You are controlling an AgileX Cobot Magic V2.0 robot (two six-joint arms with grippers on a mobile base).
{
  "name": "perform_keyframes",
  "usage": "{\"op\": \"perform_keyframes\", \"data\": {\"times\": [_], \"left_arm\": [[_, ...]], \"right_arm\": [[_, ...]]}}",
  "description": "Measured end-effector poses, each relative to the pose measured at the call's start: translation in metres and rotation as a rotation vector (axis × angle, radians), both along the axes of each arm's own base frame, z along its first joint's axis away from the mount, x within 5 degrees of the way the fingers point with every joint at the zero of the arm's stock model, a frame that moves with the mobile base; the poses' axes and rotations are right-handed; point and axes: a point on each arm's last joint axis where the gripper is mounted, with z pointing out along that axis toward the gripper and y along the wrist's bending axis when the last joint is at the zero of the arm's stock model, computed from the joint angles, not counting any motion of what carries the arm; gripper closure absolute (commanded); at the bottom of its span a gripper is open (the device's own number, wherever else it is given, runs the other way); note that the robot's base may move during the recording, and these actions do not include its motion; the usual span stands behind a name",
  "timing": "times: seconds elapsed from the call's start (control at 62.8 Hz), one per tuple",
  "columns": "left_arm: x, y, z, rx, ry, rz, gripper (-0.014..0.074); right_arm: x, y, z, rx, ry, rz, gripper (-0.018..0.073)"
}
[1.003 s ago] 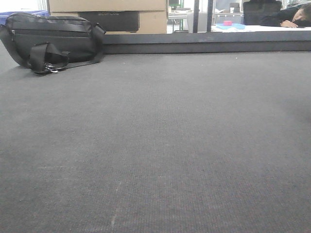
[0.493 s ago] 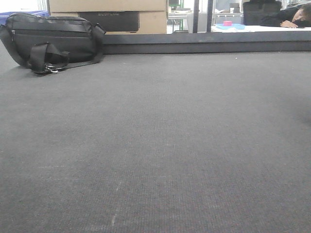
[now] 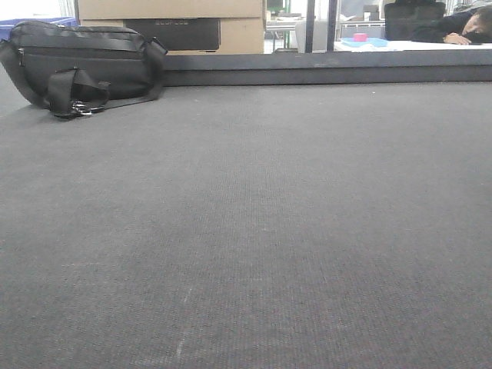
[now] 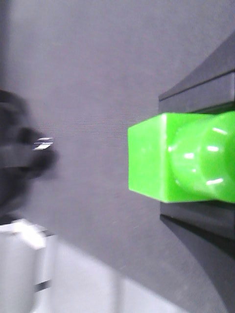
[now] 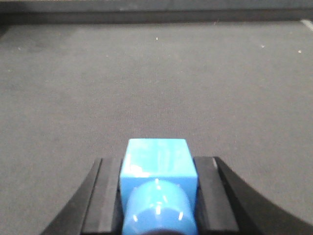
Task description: Grab block from conveyor and place in blue bin
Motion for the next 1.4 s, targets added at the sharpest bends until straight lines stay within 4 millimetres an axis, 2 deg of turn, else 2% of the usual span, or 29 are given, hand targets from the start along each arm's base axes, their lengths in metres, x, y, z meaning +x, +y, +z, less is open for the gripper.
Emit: {"op": "perform_keyframes", "data": {"times": [0.127,0.414,0.621,0.827,1.4], "left_arm": [[-0.026,-0.003,0.008,0.013,-0.098,0.0,0.0708],[-0.075,-0.01,0.035,0.044,-0.341,0.002,0.0708],[-0.104,-0.013,0.045,0.06,-0.469,0.002,0.0708],[-0.115,-0.015,0.047,0.066,-0.514,0.002,0.0708],[-0.116,-0.015,0.047,0.067,-0.519,0.002,0.0708]], "right_arm": [[-0.013,0.0,-0.013,-0.002,-0.012,0.001,0.0721],[-0.03,-0.001,0.015,0.003,-0.235,-0.01,0.0721],[-0.039,-0.001,0.019,0.004,-0.279,-0.01,0.0721],[-0.04,-0.001,0.019,0.004,-0.281,-0.01,0.0721],[-0.04,-0.001,0.019,0.002,-0.281,-0.01,0.0721]]}}
